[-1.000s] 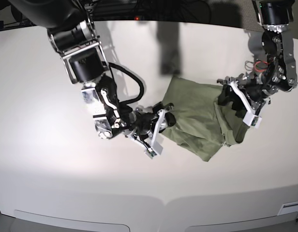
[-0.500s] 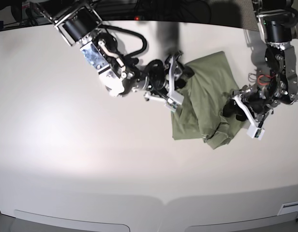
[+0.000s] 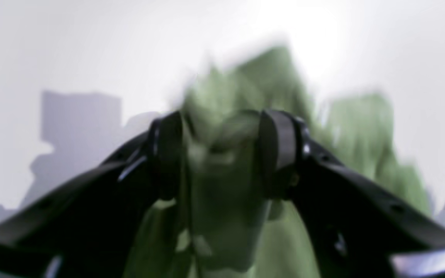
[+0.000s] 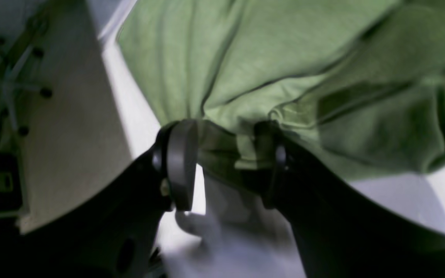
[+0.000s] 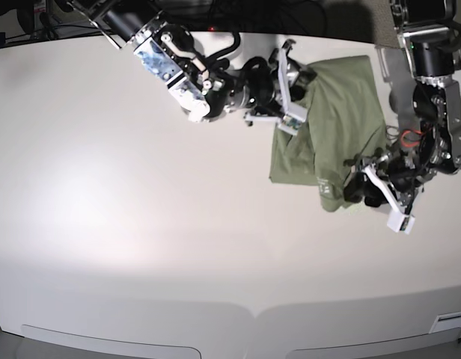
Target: Fold the T-shirt properly
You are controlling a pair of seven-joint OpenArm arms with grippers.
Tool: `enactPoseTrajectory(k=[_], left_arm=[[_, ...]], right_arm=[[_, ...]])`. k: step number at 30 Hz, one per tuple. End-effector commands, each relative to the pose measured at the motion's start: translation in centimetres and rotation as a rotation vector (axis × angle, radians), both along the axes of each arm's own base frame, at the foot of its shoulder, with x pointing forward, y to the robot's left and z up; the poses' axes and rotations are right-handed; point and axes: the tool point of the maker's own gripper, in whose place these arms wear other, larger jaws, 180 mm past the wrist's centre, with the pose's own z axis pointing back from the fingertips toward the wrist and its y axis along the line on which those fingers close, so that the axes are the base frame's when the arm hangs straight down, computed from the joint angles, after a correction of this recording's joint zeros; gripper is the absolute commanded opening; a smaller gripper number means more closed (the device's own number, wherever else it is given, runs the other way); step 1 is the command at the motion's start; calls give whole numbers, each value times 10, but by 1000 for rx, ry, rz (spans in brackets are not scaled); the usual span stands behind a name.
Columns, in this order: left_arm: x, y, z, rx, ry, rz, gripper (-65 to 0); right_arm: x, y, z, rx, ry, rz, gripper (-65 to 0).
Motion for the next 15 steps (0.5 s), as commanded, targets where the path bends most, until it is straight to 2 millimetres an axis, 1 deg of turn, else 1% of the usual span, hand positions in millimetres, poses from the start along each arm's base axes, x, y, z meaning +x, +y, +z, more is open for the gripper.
enactPoseTrajectory(k=[1, 3, 7, 11, 15], left_arm=[[17, 4, 23, -10, -77, 5, -336], [24, 4, 30, -9, -94, 4, -336], [32, 5, 40, -2, -112, 2, -336], [35, 13, 44, 16, -114, 2, -337], [34, 30, 46, 56, -113, 10, -337]], right_arm=[[-19, -21, -20, -137, 17, 76, -397], [-22, -19, -20, -135, 18, 88, -397], [-18, -17, -17, -119, 3, 81, -397], [0, -4, 3, -32, -54, 29, -397], [24, 0, 26, 30, -120, -24, -397]])
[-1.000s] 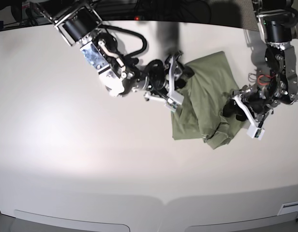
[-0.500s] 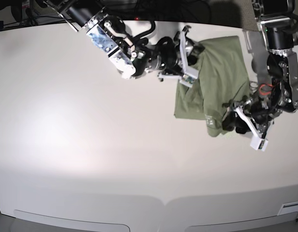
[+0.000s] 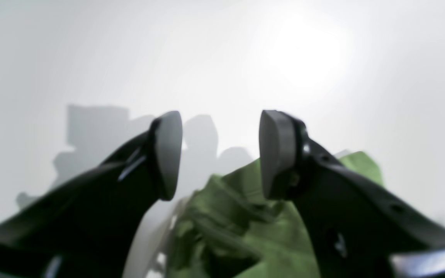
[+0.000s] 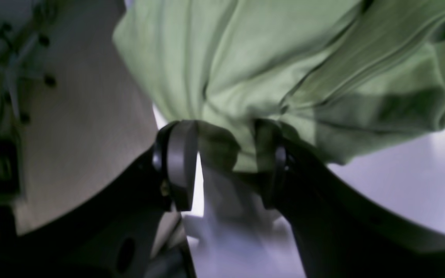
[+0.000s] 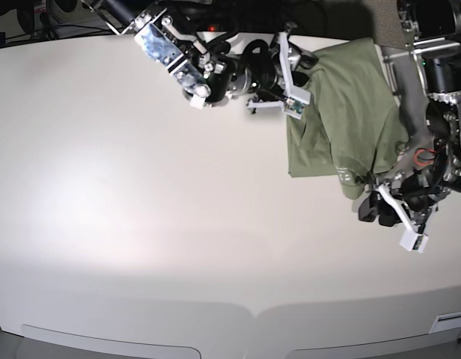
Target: Fold the T-shirt properly
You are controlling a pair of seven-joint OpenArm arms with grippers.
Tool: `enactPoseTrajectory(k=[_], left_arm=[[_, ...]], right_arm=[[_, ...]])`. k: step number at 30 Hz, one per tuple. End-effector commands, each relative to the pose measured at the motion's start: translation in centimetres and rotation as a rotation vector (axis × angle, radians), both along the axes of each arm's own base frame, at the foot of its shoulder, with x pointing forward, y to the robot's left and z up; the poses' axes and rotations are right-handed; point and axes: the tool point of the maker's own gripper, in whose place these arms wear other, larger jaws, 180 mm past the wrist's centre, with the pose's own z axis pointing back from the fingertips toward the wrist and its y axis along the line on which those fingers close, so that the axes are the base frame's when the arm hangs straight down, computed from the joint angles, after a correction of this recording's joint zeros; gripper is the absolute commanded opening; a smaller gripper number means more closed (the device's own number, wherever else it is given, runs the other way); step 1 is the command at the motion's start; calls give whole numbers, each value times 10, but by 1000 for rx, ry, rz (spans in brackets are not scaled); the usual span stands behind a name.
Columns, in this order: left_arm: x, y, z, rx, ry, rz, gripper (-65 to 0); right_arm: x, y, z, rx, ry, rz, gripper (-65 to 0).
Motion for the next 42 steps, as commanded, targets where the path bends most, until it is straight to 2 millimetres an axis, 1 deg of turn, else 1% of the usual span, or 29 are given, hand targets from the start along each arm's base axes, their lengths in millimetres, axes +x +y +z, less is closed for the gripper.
enactPoseTrajectory(k=[1, 4, 6, 9, 11, 12, 14, 16, 18, 20, 22, 25, 29, 32, 35, 39, 40, 42], left_arm=[[12, 10, 22, 8, -66, 4, -336], [11, 35, 29, 61, -71, 17, -337], [9, 48, 39, 69, -80, 19, -337], [8, 61, 57, 70, -105, 17, -337], [7, 63, 64, 77, -110, 8, -337], [5, 61, 65, 79, -98, -1, -336], [-4, 58, 62, 86, -78, -17, -337], [-16, 56, 60, 96, -87, -24, -337], [-32, 59, 60, 104, -106, -14, -337], [-51, 69, 60, 122, -108, 11, -336], [-72, 84, 61, 145, -101, 49, -336], [-108, 100, 61, 124, -66, 101, -337], [-158, 116, 58, 130, -12, 170, -336], [-200, 124, 50, 164, 62, 217, -336], [-249, 125, 40, 193, 165, 250, -337], [-306, 110, 26, 116, 284, 281, -337], [-315, 108, 21, 93, 302, 298, -337], [-326, 114, 11, 75, 317, 347, -337]], right_arm=[[14, 2, 13, 22, -42, -14, -397], [38, 1, 36, 83, -110, -74, -397], [62, -5, 55, 130, -166, -141, -397], [105, -25, 82, 187, -260, -263, -397], [131, -43, 96, 190, -311, -333, -397], [140, -53, 100, 184, -329, -363, -397], [150, -71, 107, 161, -352, -413, -397], [154, -89, 111, 125, -364, -451, -397], [152, -105, 117, 107, -382, -495, -397], [145, -123, 124, 90, -401, -542, -397], [135, -143, 128, 62, -412, -596, -397], [109, -172, 128, 6, -404, -669, -397], [60, -205, 126, -71, -346, -745, -397], [16, -224, 126, -140, -271, -779, -397], [-38, -229, 128, -181, -145, -764, -397], [-106, -232, 116, -260, 58, -742, -397], [-120, -231, 115, -272, 103, -734, -397], [-145, -221, 114, -269, 188, -712, -397]])
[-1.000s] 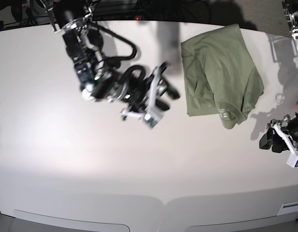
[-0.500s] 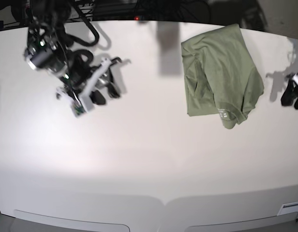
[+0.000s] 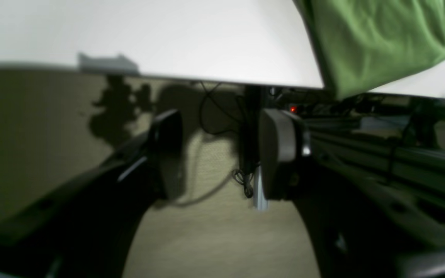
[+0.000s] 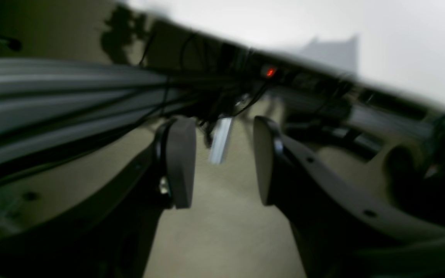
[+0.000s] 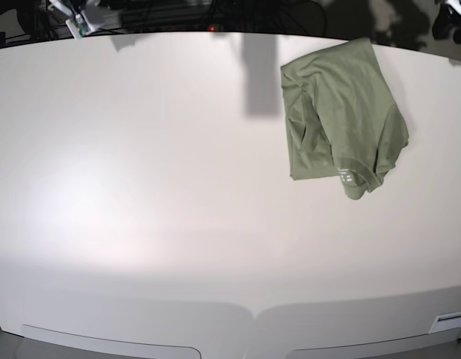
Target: Fold the T-shirt properly
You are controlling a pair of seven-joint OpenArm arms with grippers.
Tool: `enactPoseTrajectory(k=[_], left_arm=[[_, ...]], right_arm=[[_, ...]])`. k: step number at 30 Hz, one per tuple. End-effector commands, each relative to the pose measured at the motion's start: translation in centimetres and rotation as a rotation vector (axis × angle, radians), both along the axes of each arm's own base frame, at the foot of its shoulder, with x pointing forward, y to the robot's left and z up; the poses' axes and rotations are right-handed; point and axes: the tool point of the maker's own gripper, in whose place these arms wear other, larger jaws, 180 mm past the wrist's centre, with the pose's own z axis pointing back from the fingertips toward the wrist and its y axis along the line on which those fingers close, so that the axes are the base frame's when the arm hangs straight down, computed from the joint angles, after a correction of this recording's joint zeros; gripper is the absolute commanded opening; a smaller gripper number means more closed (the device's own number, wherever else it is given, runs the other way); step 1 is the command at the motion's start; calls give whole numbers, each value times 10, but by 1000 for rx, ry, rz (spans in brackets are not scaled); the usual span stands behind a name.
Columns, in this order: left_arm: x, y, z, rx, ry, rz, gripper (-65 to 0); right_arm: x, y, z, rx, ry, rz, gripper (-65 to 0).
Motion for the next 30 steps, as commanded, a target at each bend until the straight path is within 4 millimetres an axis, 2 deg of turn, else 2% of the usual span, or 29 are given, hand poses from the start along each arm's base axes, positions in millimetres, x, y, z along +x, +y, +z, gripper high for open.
enactPoseTrajectory(k=[1, 3, 5, 8, 11, 13, 15, 18, 21, 24, 27, 30], left_arm=[[-4, 11, -1, 22, 9, 12, -337], [-19, 19, -19, 9, 49, 57, -337], [-39, 18, -45, -21, 125, 84, -337], [-77, 6, -88, -56, 249, 95, -337], [-108, -19, -123, -131, 357, 98, -337], [-118, -38, -140, -198, 395, 128, -337], [-125, -55, -156, -255, 415, 178, -337], [-132, -66, -182, -264, 439, 221, -337], [-145, -67, -206, -221, 499, 197, -337], [-146, -59, -221, -186, 496, 198, -337], [-147, -56, -231, -179, 528, 187, -337], [-147, -63, -238, -189, 557, 169, -337]], right_arm=[[-10, 10, 5, 40, 22, 20, -397], [-31, 18, -3, 66, 95, 66, -397], [-47, 18, -19, 52, 133, 124, -397], [-75, 14, -51, 38, 196, 220, -397], [-100, 9, -85, 51, 265, 288, -397], [-110, 9, -108, 82, 296, 282, -397], [-123, 0, -135, 62, 362, 311, -397], [-137, -11, -173, 34, 452, 334, -397], [-142, -24, -204, 4, 521, 345, -397], [-134, -38, -230, -33, 553, 341, -397], [-114, -54, -255, -120, 549, 288, -397], [-96, -59, -269, -163, 552, 257, -397]])
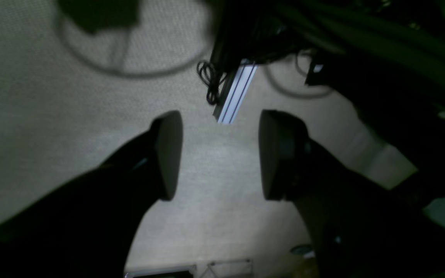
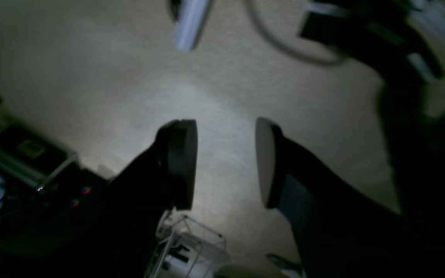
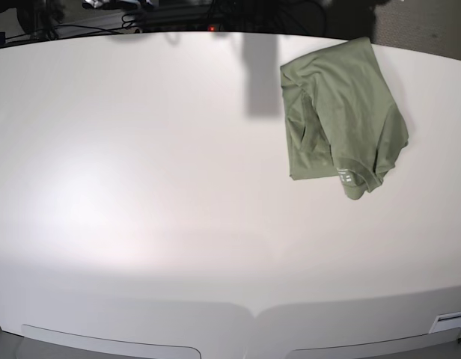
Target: Fold the T-shirt properly
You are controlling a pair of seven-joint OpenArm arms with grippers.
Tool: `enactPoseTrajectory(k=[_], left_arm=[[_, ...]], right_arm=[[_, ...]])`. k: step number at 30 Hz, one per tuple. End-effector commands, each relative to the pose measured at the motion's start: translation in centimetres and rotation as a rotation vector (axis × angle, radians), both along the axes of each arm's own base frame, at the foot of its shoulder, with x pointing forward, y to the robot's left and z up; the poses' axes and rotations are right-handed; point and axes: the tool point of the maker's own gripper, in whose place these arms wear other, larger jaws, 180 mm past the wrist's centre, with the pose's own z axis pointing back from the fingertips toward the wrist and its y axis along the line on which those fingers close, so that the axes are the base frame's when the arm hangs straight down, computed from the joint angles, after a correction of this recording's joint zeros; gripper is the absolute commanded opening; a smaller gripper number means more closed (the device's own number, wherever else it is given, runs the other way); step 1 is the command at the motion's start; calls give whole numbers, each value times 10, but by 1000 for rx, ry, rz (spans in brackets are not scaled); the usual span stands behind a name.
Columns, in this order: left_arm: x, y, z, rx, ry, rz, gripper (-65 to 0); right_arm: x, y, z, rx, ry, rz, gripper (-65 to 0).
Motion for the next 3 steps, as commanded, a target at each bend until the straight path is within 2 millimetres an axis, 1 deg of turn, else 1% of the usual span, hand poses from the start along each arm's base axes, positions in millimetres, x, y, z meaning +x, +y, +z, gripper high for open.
enactPoseTrajectory(k=[1, 3], left_arm=[[-2, 3, 2, -1, -1, -2, -337], [6, 1, 0, -4, -18, 1, -337]], right_arm=[[2, -1, 0, 6, 3, -9, -397], [13, 8, -1, 23, -8, -57, -397]])
